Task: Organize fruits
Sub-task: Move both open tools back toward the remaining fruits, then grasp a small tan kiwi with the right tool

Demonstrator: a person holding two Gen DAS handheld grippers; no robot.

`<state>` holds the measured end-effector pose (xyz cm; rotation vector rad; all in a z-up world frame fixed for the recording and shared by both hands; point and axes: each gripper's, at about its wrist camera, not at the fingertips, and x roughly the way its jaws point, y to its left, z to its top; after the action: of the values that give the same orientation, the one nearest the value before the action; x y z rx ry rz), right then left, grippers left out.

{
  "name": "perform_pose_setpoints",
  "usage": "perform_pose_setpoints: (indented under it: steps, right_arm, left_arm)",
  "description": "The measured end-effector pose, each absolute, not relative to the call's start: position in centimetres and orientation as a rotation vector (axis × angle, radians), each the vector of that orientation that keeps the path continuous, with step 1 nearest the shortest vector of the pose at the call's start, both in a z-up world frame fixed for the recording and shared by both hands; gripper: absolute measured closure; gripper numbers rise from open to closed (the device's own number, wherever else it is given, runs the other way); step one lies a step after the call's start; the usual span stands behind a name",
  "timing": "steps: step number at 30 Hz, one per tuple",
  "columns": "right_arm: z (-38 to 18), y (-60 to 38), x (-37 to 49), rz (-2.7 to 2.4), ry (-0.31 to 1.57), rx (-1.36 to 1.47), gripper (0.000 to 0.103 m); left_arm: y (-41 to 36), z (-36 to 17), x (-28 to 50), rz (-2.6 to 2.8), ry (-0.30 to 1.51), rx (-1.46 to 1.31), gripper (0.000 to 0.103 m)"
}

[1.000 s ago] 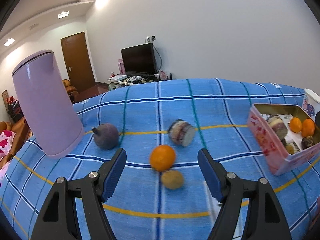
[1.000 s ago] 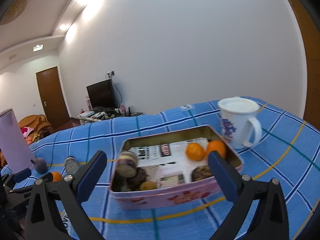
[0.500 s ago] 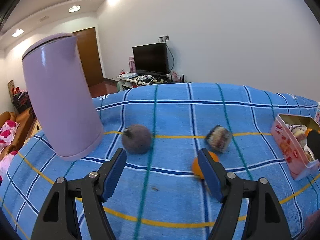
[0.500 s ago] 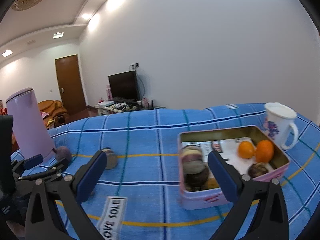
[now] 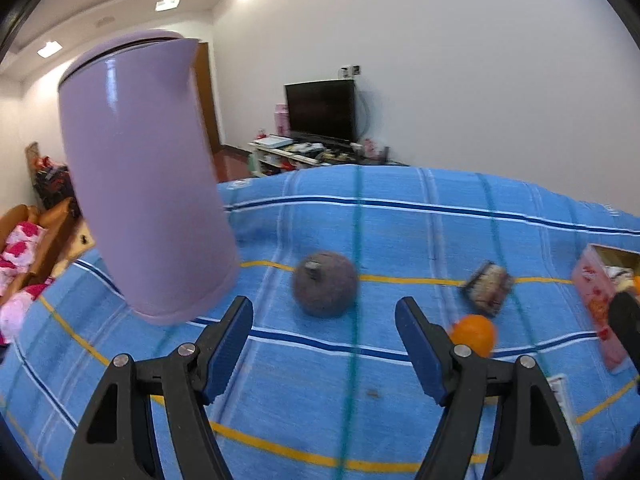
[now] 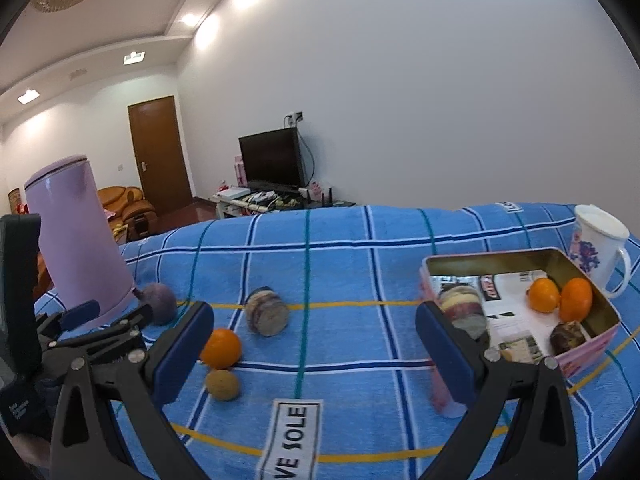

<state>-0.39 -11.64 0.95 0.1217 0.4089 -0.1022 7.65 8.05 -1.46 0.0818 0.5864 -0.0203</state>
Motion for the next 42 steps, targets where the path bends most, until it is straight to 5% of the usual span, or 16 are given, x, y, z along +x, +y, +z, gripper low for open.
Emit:
perform_pose_setpoints:
  steps: [11,18,23,29,31,42]
  right_arm:
    - [-0.5,-9.2,2.3,-0.006,0.551,0.076,0.003]
    - [-2.7,-6.3,4.9,0.105,0.753,-0.003,0.041]
    - [-3.9,-5.7,5.9,0.125,0.831,-0.021,0.045]
    - [-4.7,-5.0,6.4,0.133,0.879,-0.047,0.06]
    - [-4.7,-4.8,6.3,0.127,0.878,-0.062,0.072]
    - [-2.5,-8.3,3.4,0.086,0.727,0.061,0.072]
  left_arm:
    - [12.2,-2.6,9.9,0.119,0.676,0.064,0.028]
    - [11.1,-2.5,9.6,0.053,0.663,0.101,0.028]
    - [10.7,-2.4,9.5,0.041,0.659,0.115,0.028]
    - [10.1,-2.2,9.3,0.025,0.642,0.132,0.028]
    - [9.9,-2.1,9.1,0.017,0.635,0.137,0.028]
    - [9.0,-1.7,8.4,-0.049,0.601,0.144,0.028]
